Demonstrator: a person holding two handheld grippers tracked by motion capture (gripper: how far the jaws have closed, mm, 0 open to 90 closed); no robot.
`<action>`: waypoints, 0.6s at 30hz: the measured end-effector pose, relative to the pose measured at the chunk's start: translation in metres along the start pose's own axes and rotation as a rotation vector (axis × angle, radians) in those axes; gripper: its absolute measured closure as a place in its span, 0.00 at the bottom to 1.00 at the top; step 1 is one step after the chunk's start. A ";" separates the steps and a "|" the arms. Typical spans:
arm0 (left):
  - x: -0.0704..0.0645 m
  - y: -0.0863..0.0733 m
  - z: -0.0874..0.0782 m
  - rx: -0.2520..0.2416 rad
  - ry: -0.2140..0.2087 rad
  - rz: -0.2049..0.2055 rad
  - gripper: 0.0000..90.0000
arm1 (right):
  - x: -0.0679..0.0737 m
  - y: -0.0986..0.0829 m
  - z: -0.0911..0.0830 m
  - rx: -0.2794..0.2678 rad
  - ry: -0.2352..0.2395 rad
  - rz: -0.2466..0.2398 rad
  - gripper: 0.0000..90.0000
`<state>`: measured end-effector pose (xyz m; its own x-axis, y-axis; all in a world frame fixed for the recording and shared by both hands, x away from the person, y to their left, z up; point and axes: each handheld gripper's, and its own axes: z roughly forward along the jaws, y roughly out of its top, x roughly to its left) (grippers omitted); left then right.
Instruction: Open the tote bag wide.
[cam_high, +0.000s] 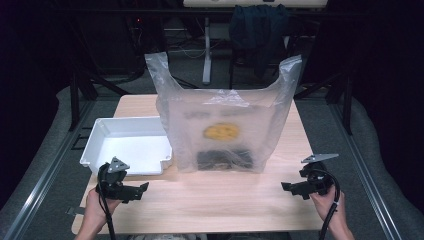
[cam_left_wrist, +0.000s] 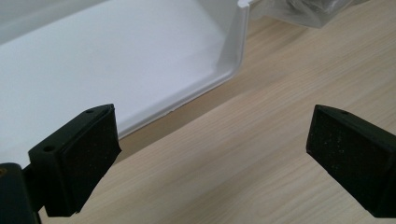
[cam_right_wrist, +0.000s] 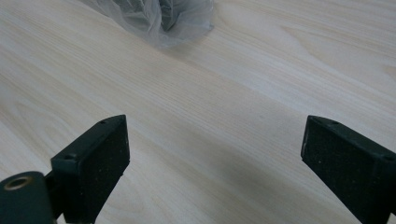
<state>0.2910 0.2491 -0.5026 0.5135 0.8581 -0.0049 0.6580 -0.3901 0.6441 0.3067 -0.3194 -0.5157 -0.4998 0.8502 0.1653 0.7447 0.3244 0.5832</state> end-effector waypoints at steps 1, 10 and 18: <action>0.000 0.000 0.000 -0.001 -0.001 0.005 0.03 | 0.000 0.000 0.000 -0.002 0.001 0.002 0.09; -0.003 0.002 -0.001 -0.001 -0.016 0.020 0.05 | 0.005 0.005 0.000 0.037 -0.019 -0.027 0.13; -0.008 0.009 -0.003 -0.016 -0.036 0.046 0.08 | 0.007 0.006 0.004 0.044 -0.003 -0.013 0.15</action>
<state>0.2915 0.2395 -0.4944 0.5626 0.8267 -0.0024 0.6243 -0.4230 0.6568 0.3095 -0.3092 -0.5140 -0.5081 0.8471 0.1555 0.7568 0.3530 0.5501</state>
